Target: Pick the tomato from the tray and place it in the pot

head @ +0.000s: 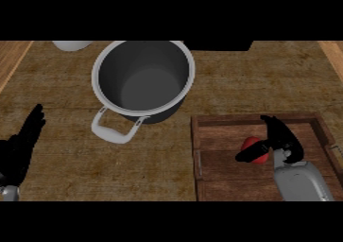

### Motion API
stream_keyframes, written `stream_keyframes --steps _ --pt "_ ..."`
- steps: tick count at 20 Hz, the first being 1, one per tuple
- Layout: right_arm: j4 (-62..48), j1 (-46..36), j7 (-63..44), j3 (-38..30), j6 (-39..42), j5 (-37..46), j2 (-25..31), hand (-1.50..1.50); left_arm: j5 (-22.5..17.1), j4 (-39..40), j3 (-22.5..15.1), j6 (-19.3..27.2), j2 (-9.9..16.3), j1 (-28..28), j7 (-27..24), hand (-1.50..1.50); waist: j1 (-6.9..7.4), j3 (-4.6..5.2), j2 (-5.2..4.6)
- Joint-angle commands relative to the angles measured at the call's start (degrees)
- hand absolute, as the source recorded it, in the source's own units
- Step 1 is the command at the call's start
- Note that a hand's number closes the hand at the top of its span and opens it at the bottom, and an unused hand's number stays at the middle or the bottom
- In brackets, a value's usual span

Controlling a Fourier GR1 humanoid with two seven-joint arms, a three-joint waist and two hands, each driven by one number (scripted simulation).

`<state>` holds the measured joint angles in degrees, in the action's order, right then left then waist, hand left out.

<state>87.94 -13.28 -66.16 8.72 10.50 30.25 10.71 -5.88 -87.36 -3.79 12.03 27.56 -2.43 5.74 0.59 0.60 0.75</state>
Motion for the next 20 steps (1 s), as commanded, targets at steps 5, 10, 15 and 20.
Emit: stream_keyframes --steps 5,10,15,20 --pt "-4.10 1.36 -4.01 1.95 2.26 3.42 -1.05 1.50 1.26 -0.23 0.56 -0.17 -0.97 1.27 0.55 0.00 -0.55 -0.58 -0.74" --pt "-7.71 -3.01 -3.62 -0.25 1.17 4.29 -2.40 1.50 1.92 2.29 1.51 -0.88 -1.24 1.72 -1.93 0.00 -0.18 -0.56 -0.89" --pt "-3.32 -6.10 -0.50 13.52 3.89 9.47 -9.26 1.50 1.94 0.41 0.60 -1.51 -1.29 2.13 0.10 0.00 1.68 -0.46 -0.89" --pt "-5.28 -18.39 8.86 30.41 5.09 8.80 -10.54 1.50 3.28 -0.90 -4.54 -3.46 -3.20 5.38 0.44 0.00 10.69 -0.32 -2.12"
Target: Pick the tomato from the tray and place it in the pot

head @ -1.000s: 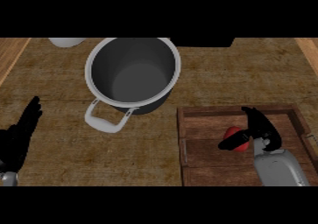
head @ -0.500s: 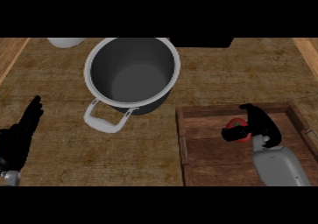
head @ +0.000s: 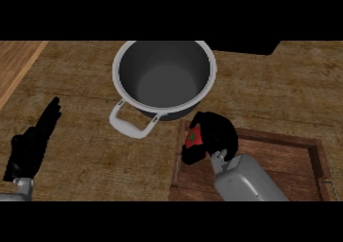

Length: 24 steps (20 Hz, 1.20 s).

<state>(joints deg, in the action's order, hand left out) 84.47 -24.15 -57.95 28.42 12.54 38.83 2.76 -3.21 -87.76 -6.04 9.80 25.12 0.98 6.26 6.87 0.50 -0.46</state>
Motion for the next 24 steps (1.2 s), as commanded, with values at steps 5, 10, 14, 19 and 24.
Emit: stream_keyframes --steps 5,10,14,19,24 --pt "-5.66 -20.30 -4.54 20.63 -2.05 0.86 -2.70 1.50 1.97 1.52 -3.03 -0.64 -1.29 3.70 1.27 0.00 2.49 -0.25 -0.28" --pt "-5.99 -32.15 -10.45 23.41 -7.90 6.34 -2.73 1.50 1.37 2.26 -1.87 -0.05 -1.74 4.07 1.64 0.00 1.19 -0.23 0.58" --pt "-7.16 -40.41 -15.31 22.42 -10.43 10.36 -2.73 1.50 1.74 3.04 -1.39 0.20 -1.45 4.43 1.86 0.00 0.16 -0.24 0.87" --pt "-7.23 -43.99 -18.68 21.15 -19.04 8.77 -2.73 1.50 1.02 2.55 -0.71 -0.23 -1.36 4.88 2.21 0.00 0.14 -0.32 0.64" --pt "-11.43 -48.29 -18.36 19.31 -25.10 8.10 -2.72 1.50 1.75 3.93 -0.53 0.19 -1.60 5.24 1.67 0.00 -0.41 -0.29 0.12"
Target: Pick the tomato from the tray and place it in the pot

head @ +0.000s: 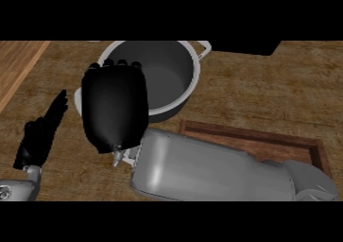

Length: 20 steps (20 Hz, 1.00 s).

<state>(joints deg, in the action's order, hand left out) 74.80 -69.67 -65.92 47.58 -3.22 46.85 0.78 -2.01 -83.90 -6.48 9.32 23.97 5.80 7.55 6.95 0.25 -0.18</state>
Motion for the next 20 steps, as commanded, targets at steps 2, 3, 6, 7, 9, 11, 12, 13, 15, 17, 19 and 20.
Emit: stream_keyframes --steps 2,3,6,7,9,11,12,13,15,17,19,20 --pt "-5.44 -4.73 -8.78 -0.92 -11.38 0.44 -0.74 1.50 -0.56 0.95 0.82 -0.65 0.07 0.07 -0.70 0.00 -0.56 0.02 -0.45" --pt "-6.29 -5.79 -8.02 -2.73 -10.90 -1.36 -0.74 1.50 -1.22 -0.65 2.02 -0.90 1.27 -0.96 -0.19 0.00 -0.56 -0.05 -0.23" --pt "-9.66 -7.81 -6.61 -4.04 -13.91 -1.33 -0.75 1.50 -0.79 0.96 1.67 -0.50 0.10 -1.70 -1.28 0.00 -1.56 -0.04 -0.35" --pt "-11.38 -7.96 -4.78 -4.69 -15.31 -2.04 -0.75 1.50 -1.34 1.15 3.41 -1.73 2.30 -1.15 -1.78 0.00 -1.57 -0.05 -0.47" --pt "-15.64 -9.31 -2.65 -5.13 -17.44 -2.79 -0.75 1.50 -0.35 1.36 1.57 -0.80 -0.16 -2.55 -3.51 0.00 -1.38 -0.01 -0.66" --pt "-20.45 -11.46 1.62 -7.30 -16.65 -5.60 -0.75 1.50 0.63 -0.16 1.24 1.02 -1.05 -2.76 -2.02 0.00 -1.94 -0.08 -0.56" --pt "-21.26 -9.67 1.69 -5.64 -19.15 -5.66 -0.75 1.50 -0.76 1.82 3.45 -1.19 1.25 -1.20 -2.31 0.00 -2.41 -0.07 -0.65" --pt "-23.56 -12.86 2.61 -7.24 -18.87 -5.87 -0.76 1.50 0.84 1.07 1.94 0.54 -0.30 -1.47 -1.96 0.00 -2.35 -0.08 -0.62" --pt "-29.79 -12.05 7.17 -7.29 -22.01 -6.08 -0.76 1.50 -0.09 0.99 1.82 -0.41 -0.71 0.14 -0.96 0.00 -1.62 -0.03 -1.23" --pt "-30.82 -10.21 9.11 -5.42 -24.43 -8.72 -0.76 1.50 1.76 -0.28 0.73 1.78 -1.95 0.28 0.59 0.00 -2.02 -0.10 -0.97" --pt "-35.29 -10.71 13.76 -7.45 -25.48 -10.29 -0.77 1.50 0.83 1.46 1.99 0.79 -1.71 -1.68 -2.31 0.00 -2.01 -0.06 -1.19" --pt "-37.98 -11.17 16.48 -8.84 -25.56 -11.07 -0.77 1.50 0.16 -1.60 1.35 -0.20 -1.45 -2.66 -1.26 0.00 -1.35 -0.10 -1.26"
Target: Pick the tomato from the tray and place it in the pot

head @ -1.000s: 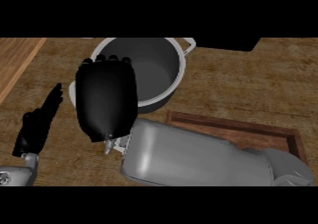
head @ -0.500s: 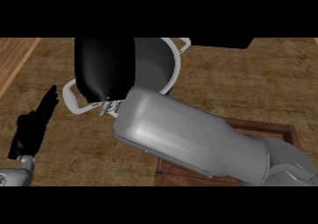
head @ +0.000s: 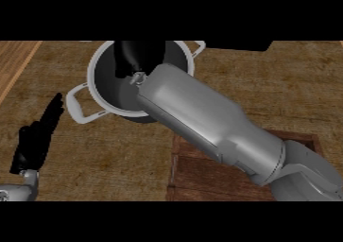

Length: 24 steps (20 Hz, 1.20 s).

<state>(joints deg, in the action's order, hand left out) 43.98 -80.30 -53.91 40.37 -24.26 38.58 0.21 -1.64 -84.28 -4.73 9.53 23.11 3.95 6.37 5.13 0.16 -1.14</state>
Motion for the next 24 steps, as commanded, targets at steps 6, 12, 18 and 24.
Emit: stream_keyframes --steps 6,12,18,24 --pt "-17.32 -3.55 10.53 -1.55 -1.65 -4.86 -0.21 1.50 0.91 -1.52 -0.85 0.15 -0.99 1.82 2.25 0.00 0.97 0.01 -0.69" --pt "-21.31 1.57 17.43 -7.16 -8.86 -10.73 -0.21 -1.50 0.60 -2.24 0.01 -1.12 0.21 0.99 0.45 0.00 2.53 -0.06 -1.43" --pt "-22.10 1.59 25.75 -11.33 -10.62 -16.24 -0.21 -1.50 0.80 -0.82 -0.47 -1.38 -0.83 1.43 -0.33 0.00 2.82 -0.07 -1.63" --pt "-19.29 2.74 33.19 -13.44 -19.49 -19.56 -0.21 -1.50 0.61 0.28 -0.03 -1.85 -0.91 2.13 -0.74 0.00 2.93 -0.10 -1.59"
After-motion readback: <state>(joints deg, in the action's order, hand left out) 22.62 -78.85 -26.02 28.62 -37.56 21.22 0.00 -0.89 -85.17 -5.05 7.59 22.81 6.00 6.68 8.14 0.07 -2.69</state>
